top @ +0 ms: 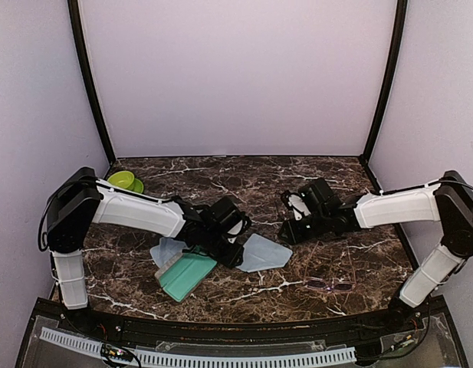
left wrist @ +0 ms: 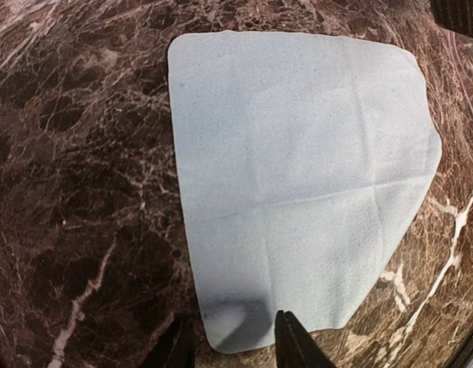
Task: Organize the sunglasses
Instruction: Adjust the glasses cleaning cloth.
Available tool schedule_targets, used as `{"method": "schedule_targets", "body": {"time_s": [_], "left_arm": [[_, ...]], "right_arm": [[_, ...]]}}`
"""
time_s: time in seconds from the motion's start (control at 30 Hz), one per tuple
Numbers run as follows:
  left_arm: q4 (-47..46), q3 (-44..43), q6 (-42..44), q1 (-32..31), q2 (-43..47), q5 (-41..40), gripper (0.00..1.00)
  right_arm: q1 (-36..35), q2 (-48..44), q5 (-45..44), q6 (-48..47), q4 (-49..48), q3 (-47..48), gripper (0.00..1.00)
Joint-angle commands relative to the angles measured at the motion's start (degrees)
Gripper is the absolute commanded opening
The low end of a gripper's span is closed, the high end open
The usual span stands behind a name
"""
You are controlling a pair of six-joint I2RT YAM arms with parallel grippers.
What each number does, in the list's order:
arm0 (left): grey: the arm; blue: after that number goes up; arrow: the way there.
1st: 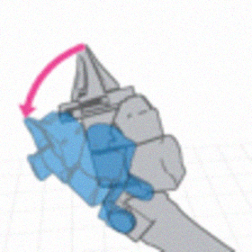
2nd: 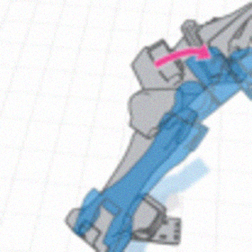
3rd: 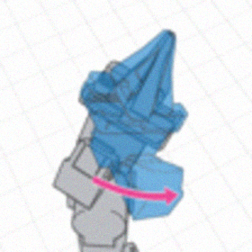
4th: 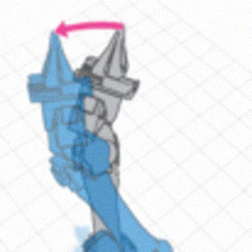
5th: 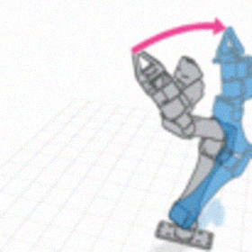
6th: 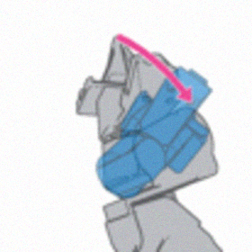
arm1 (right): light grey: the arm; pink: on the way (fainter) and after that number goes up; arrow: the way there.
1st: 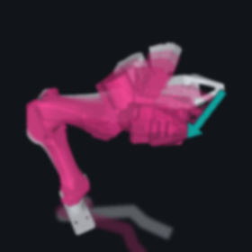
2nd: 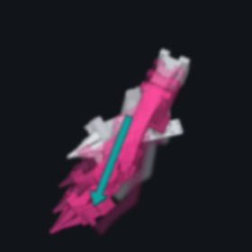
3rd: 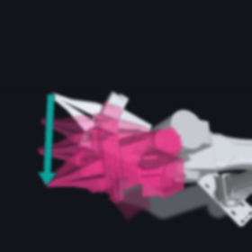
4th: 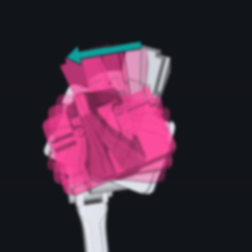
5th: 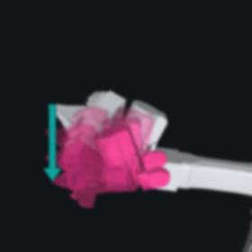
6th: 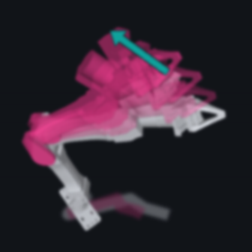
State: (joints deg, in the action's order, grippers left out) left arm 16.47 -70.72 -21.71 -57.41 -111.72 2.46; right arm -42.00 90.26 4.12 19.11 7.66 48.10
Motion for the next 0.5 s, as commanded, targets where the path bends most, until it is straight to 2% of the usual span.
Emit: {"method": "schedule_targets", "body": {"time_s": [0.0,0.27,0.47], "left_arm": [[2.83,1.82,-0.76,-0.84,1.86,-0.74,0.37],[2.67,3.58,-1.25,-1.43,1.77,-1.12,0.25],[2.19,4.18,-1.80,-2.20,1.77,-1.97,0.20]], "right_arm": [[-0.10,2.47,0.71,-1.56,-1.99,2.09,0.36],[0.46,5.13,1.23,-3.06,-2.77,4.42,0.36],[1.08,6.11,1.49,-3.81,-3.08,5.14,0.35]]}}
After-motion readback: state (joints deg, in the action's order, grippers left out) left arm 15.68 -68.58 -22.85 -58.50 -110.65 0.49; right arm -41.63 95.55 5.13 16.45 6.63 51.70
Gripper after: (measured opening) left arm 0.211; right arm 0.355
